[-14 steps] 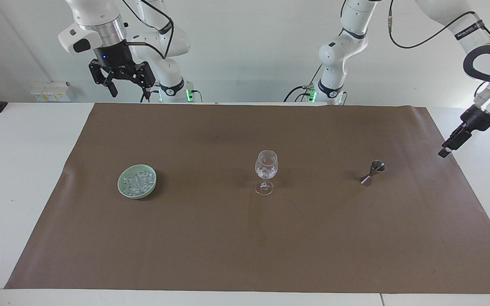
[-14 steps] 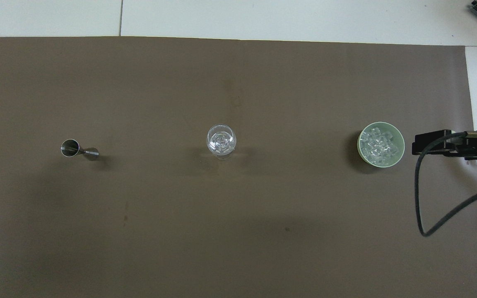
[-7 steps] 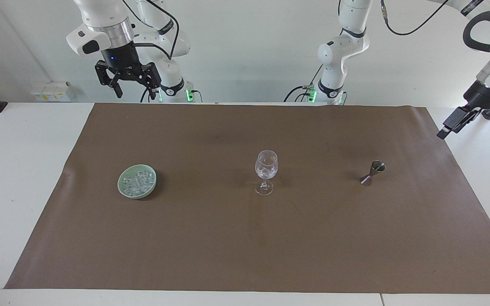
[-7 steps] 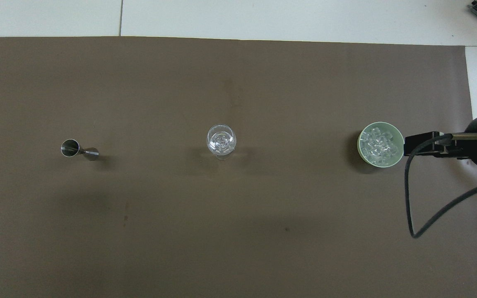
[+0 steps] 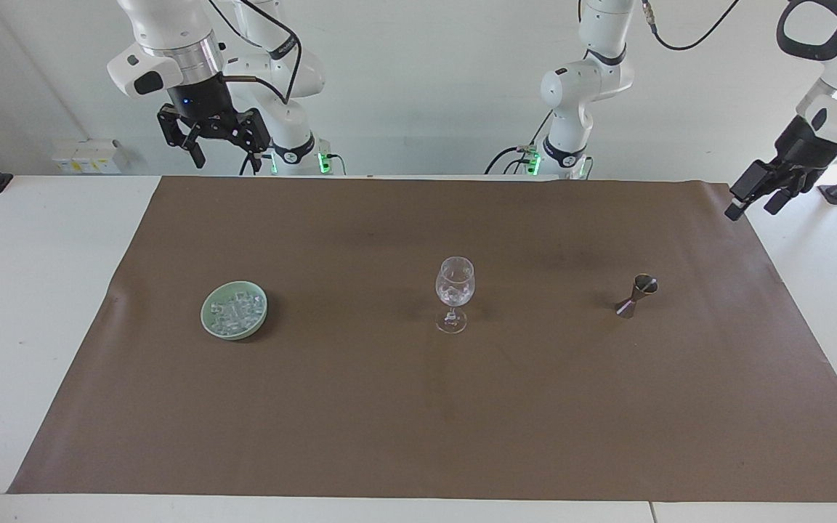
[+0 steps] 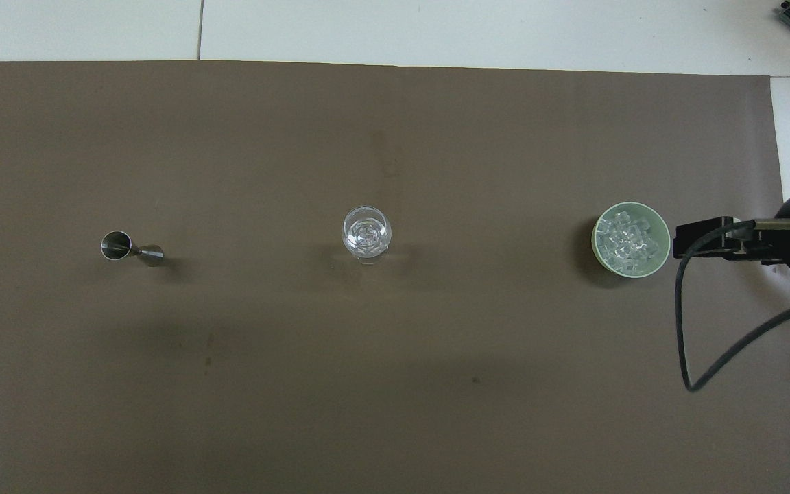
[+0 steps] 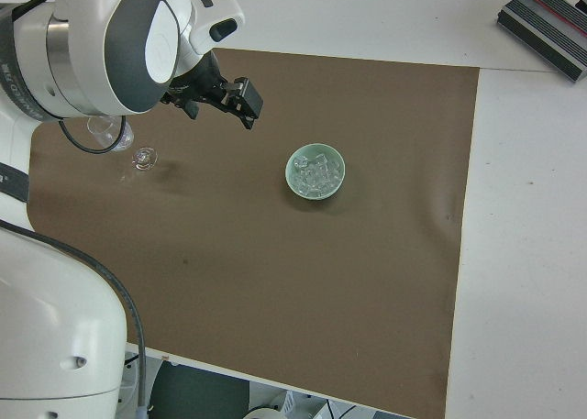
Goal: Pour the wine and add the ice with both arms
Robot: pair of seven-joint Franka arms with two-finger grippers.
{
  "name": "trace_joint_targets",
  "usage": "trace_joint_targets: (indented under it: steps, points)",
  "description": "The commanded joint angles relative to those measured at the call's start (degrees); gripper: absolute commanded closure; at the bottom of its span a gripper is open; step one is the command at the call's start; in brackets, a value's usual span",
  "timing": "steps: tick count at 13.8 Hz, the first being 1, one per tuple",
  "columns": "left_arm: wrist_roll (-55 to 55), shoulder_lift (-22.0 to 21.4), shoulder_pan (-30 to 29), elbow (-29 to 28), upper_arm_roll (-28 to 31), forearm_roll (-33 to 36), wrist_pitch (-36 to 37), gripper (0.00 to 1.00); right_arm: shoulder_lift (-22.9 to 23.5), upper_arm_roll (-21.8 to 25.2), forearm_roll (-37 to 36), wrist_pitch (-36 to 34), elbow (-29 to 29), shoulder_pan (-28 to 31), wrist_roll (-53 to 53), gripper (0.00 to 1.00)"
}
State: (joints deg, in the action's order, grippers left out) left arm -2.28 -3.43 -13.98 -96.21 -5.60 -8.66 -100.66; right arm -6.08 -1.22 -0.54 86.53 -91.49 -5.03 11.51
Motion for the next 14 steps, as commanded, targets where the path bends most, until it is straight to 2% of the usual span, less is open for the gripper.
trace_joint_targets:
  steps: [1,3,7,14]
  points:
    - [1.0,-0.7,7.4,0.7,4.4,3.7,1.6,0.0,0.3,-0.4,1.2,-2.3,0.6,1.2,-1.6,0.0]
    - [4.7,-1.1,8.6,0.7,4.5,4.4,3.0,0.0,0.7,0.0,4.0,-3.5,1.6,1.8,-1.4,0.0]
    - [13.4,-1.9,8.7,0.1,3.6,7.2,4.6,0.0,1.1,0.6,3.1,-3.5,2.7,2.4,-1.8,0.0]
    - [10.7,-3.3,9.4,-0.8,-1.2,10.2,7.8,0.0,1.2,1.4,2.5,-2.8,2.7,2.4,-3.1,0.0]
